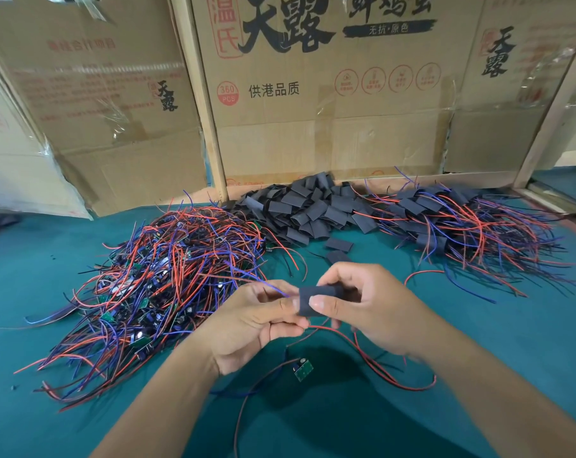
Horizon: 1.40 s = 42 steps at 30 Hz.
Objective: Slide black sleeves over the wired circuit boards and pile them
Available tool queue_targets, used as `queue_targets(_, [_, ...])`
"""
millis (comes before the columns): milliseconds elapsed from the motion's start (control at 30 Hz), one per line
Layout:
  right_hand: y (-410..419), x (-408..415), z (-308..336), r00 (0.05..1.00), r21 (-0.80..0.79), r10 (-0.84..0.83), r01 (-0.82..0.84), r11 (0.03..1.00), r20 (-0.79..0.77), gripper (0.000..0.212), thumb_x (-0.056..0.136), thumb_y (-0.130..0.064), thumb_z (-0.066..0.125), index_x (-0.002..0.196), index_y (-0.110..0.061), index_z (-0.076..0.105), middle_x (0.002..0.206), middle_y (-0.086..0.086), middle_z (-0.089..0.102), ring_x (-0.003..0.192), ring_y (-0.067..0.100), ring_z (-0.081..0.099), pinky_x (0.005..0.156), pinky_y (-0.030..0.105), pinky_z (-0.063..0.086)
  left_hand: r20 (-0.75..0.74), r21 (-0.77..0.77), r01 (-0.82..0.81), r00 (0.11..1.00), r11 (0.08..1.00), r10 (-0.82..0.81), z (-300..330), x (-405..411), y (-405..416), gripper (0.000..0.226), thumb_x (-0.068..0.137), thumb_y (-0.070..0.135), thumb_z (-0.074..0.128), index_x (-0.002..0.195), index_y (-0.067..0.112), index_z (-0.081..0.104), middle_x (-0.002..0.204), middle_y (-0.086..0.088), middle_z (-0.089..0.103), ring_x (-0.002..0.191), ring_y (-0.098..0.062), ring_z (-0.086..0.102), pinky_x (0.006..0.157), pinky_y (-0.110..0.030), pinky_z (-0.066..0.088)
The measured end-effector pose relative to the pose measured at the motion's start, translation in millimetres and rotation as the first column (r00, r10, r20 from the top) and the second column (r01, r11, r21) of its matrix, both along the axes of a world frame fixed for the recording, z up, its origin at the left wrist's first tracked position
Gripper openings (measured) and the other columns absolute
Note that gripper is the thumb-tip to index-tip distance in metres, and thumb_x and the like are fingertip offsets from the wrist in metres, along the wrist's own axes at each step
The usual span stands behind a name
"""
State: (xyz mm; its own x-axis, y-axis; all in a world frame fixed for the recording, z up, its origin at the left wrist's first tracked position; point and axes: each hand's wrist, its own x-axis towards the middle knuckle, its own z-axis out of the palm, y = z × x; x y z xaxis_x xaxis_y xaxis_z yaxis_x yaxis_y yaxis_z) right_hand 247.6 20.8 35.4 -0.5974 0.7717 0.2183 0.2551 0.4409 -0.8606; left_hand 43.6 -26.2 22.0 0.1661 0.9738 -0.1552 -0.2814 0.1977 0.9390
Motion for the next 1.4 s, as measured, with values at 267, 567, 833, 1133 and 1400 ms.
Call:
queue_targets(267, [64,31,39,0.908,-0.109,-0.414,0.407,0.907,-0.057,0.010,0.092,-0.026,0.068,0.092,-0.017,0.066,0.079,0.004,0.067,0.065,0.013,0.061,0.052,0.023,0.047,0.037,0.045,-0.100,0.994,0.994,0.099,-3,-3,6,0.024,0.072,0.023,0.076,0.091,0.007,0.075,0.079,-0.008,0.066,0.062,-0.014,0.059,0.058,-0.024,0.053])
queue_targets(567, [214,96,75,0.438,0.261,-0.865,0.829,0.494,0.246,0.038,0.089,-0.034,0.066,0.099,0.002,0.071,0.105,0.024,0.069,0.099,0.038,0.065,0.074,0.033,0.044,0.057,0.047,-0.128,0.991,0.991,0.125,-9,-4,11,0.017,0.080,0.027,0.069,0.087,0.013,0.075,0.075,-0.002,0.060,0.059,-0.012,0.052,0.053,-0.023,0.045])
queue_targets(833, [208,100,65,0.114,0.683,-0.896,0.609,0.404,0.429,0.035,0.092,-0.030,0.059,0.114,-0.002,0.062,0.118,0.022,0.061,0.111,0.040,0.056,0.088,0.043,0.045,-0.163,0.160,-0.160,0.969,0.974,0.185,-10,-3,11,0.017,0.086,0.027,0.068,0.085,0.011,0.074,0.070,-0.004,0.060,0.055,-0.014,0.048,0.049,-0.023,0.039])
queue_targets(1133, [98,-54,50,0.722,0.469,-0.464,0.216,0.856,0.513,0.018,0.091,-0.034,0.058,0.083,-0.021,0.067,0.083,0.005,0.072,0.078,0.026,0.066,0.071,0.034,0.054,-0.865,0.497,0.217,0.204,0.840,0.459,-20,6,3,0.023,0.093,0.044,0.057,0.084,0.025,0.064,0.063,0.001,0.058,0.059,-0.016,0.049,0.062,-0.033,0.041])
queue_targets(1400, [32,-146,14,0.880,0.327,-0.035,-0.139,0.935,0.473,0.018,0.093,-0.027,0.060,0.080,-0.018,0.068,0.073,-0.009,0.063,0.069,0.014,0.058,0.067,0.030,0.048,-0.919,0.393,0.395,0.137,0.830,0.370,-27,12,4,0.040,0.097,0.037,0.036,0.095,0.007,0.063,0.101,-0.020,0.067,0.096,-0.039,0.058,0.079,-0.043,0.043])
